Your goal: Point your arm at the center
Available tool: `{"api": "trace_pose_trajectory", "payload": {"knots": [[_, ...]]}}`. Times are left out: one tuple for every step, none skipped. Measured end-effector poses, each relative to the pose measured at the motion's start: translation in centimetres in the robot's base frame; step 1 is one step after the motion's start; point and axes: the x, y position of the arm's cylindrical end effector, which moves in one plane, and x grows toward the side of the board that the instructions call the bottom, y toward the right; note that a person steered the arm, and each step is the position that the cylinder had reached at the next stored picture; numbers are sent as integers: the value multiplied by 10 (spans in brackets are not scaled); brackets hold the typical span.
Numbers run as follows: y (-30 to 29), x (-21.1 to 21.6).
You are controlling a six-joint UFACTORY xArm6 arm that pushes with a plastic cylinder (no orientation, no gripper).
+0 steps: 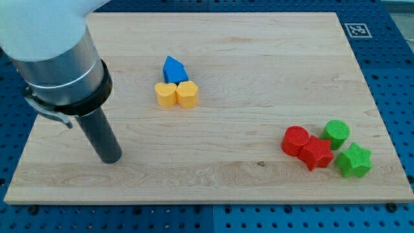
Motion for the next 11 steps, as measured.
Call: {"api": "trace_pose_trajectory", "payload": {"knots": [[0, 0], [3, 0], [32, -20], [75, -54], [82, -70], [95, -70], [151, -70], [183, -73], [186, -119], [186, -141], [182, -141]]}}
